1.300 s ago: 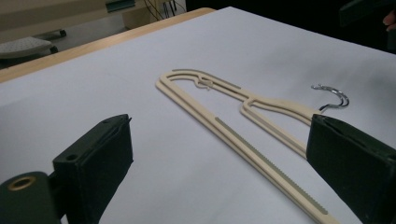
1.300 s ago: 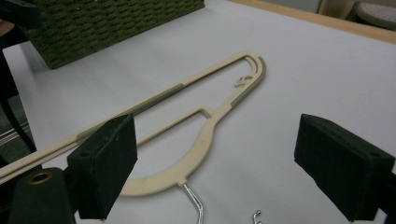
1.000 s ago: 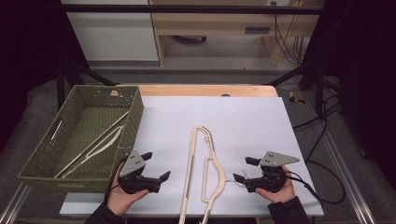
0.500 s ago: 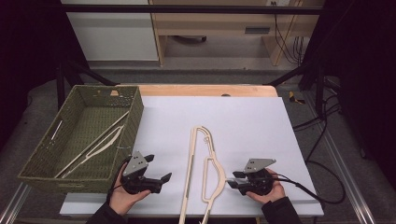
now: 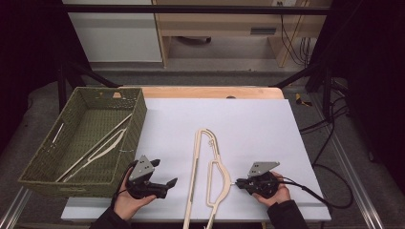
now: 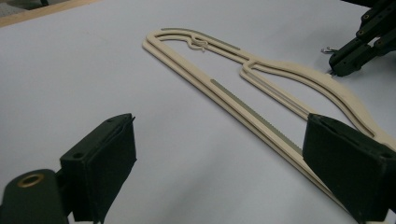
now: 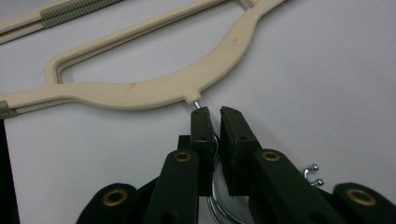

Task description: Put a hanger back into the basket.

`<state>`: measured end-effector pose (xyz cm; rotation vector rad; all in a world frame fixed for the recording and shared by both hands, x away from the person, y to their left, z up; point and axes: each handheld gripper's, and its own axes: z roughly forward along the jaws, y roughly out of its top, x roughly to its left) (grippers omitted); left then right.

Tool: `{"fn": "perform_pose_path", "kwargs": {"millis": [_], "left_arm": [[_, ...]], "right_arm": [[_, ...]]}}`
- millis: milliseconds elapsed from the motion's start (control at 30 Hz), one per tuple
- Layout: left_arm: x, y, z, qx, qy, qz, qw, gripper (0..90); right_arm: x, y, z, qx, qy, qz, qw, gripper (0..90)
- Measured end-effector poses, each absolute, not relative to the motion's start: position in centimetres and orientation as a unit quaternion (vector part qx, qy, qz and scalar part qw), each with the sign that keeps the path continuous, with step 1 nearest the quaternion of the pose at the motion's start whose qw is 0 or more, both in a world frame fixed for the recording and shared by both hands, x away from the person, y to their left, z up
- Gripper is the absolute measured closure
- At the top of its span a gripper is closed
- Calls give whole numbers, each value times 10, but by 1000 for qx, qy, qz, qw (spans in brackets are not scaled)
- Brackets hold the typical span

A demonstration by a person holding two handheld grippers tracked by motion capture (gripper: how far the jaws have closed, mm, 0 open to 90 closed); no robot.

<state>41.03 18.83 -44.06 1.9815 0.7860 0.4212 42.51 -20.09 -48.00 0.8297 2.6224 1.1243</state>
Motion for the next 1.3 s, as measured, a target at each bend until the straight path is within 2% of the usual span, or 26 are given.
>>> {"fn": "perform_pose_path", "kwargs": {"millis": [467, 733, 933, 1167, 1300], "left_arm": [[410, 187, -442, 809, 319, 172, 463, 103], [409, 186, -441, 809, 317, 172, 464, 104], [408, 184, -441, 810, 315, 168, 466, 104], [406, 172, -435, 812, 303, 154, 475, 105], [403, 158, -430, 818, 287, 149, 476, 106]], "right_arm": [[421, -203, -470, 265, 880, 389, 60, 884], [415, -200, -477, 263, 886, 378, 52, 881], [415, -199, -481, 258, 882, 390, 61, 776], [411, -197, -483, 229, 889, 389, 79, 873], [414, -197, -482, 231, 889, 392, 52, 892]]}}
